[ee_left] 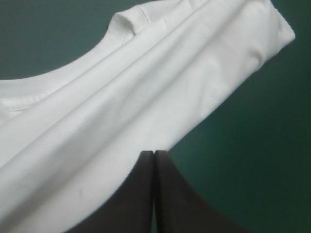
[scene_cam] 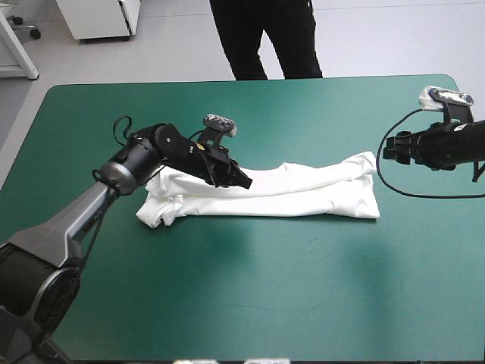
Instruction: Fold the cloth
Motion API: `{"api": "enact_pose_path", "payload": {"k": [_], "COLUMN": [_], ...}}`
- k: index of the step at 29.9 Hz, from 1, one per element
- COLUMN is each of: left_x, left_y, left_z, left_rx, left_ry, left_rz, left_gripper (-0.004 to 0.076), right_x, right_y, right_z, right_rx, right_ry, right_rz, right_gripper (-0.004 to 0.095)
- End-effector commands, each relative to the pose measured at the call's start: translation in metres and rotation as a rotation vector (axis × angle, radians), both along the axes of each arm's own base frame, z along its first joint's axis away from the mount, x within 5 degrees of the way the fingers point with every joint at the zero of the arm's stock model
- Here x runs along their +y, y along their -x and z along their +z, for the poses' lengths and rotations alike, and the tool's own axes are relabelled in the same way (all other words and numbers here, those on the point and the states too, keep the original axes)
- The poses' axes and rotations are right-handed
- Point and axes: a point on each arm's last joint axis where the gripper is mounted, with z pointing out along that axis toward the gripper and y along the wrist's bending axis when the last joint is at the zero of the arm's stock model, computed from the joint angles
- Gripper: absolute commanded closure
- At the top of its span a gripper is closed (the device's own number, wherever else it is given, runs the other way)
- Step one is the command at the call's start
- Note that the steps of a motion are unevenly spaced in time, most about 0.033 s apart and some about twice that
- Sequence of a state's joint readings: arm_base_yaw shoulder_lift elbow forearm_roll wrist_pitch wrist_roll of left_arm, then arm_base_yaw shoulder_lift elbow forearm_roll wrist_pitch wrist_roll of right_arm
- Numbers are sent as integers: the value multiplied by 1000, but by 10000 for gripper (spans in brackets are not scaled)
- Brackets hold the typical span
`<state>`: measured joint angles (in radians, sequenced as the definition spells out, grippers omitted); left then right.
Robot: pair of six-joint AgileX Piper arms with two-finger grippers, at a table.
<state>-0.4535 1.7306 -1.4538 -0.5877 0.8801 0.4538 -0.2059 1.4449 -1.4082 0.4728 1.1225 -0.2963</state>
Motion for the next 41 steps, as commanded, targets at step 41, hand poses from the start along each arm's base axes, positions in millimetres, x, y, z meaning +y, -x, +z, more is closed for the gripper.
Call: {"api": "enact_pose_path", "payload": {"k": [41], "left_x": [-55], "left_y": [-42], "left_z": [-45], "left_rx": [19], "left_ry": [-150], "left_rz": [30], "left_gripper": [733], "right_x": [3], "right_y": [-73], "right_z": [-147], "right_rx": [293], "right_ry": [-217], "right_rz": [211], "right_gripper": [260]}}
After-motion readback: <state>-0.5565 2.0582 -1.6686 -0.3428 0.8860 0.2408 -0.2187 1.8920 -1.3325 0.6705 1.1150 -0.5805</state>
